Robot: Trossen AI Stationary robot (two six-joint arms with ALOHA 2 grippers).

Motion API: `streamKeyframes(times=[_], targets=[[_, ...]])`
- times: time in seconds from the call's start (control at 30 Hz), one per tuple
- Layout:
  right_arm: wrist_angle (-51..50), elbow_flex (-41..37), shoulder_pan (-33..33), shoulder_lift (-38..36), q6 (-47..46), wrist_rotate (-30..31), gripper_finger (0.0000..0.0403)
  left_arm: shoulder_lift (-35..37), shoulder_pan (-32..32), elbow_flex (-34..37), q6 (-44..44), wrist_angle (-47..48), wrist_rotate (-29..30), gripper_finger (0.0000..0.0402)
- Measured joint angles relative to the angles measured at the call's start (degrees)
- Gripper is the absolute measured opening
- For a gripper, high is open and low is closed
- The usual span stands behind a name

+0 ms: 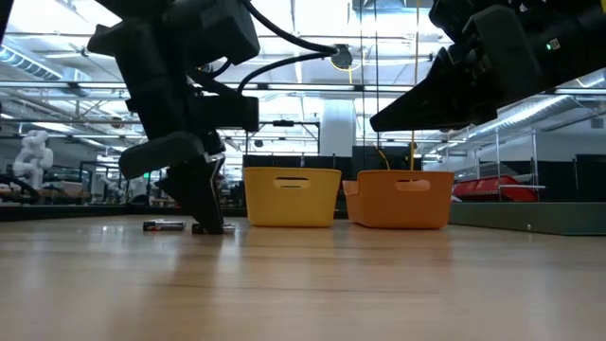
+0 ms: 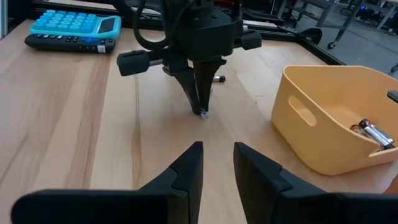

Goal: Sort batteries
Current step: Put the silver battery into the yellow bin

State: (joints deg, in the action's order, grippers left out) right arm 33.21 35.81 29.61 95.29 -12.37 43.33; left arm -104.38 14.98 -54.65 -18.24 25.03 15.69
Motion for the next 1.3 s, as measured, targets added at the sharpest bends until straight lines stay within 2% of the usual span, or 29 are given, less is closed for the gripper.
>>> streamKeyframes(times=[0.23,0.47,0.63,0.73,0.8,0.87,0.9,1.0,1.03,1.07,1.17,1.3], targets=[[0.0,0.0,0.0,0.0,-2.2,0.0,0.0079,1.6,0.0,0.5,5.4,-4.7,1.2,0.0021],[-1.1,0.0,0.1,0.0,-5.9,0.0,0.0079,9.4,-2.1,0.4,11.7,-12.0,3.0,0.0008],[-2.1,0.0,0.1,1.1,-8.6,0.2,0.0079,13.7,-6.7,0.3,15.1,-15.4,0.8,0.0008],[-3.4,0.0,0.1,1.2,-12.0,0.2,0.0079,13.9,-9.1,0.4,16.0,-14.9,-3.7,0.0009],[-5.9,0.0,-0.7,1.1,-18.5,-2.5,0.0080,13.9,-9.3,0.4,15.6,-15.7,-5.2,0.0011],[-9.9,0.0,-1.2,1.1,-24.4,-8.3,0.0082,13.8,-8.5,0.3,15.6,-15.7,-5.2,0.0017],[-11.3,0.0,-0.1,1.1,-25.3,-9.2,0.0085,13.7,-7.8,0.3,15.8,-14.9,-4.9,0.0022],[-10.5,0.6,8.0,-0.3,-20.5,-2.8,0.0089,13.8,-5.4,0.4,17.3,-14.3,-1.0,0.0037],[-9.9,1.4,10.4,-1.5,-19.7,-3.1,0.0089,14.1,-4.7,0.4,17.6,-14.4,0.0,0.0041],[-9.2,1.9,12.3,-2.5,-20.2,-5.9,0.0088,14.5,-4.1,0.4,17.6,-14.6,0.3,0.0043],[-11.7,2.3,17.0,-1.6,-29.6,-14.3,0.0076,15.5,-2.8,0.4,17.5,-14.3,0.3,0.0046],[-25.7,3.2,19.9,2.4,-45.9,-16.7,0.0046,16.2,-2.6,0.4,17.6,-15.1,0.5,0.0047]])
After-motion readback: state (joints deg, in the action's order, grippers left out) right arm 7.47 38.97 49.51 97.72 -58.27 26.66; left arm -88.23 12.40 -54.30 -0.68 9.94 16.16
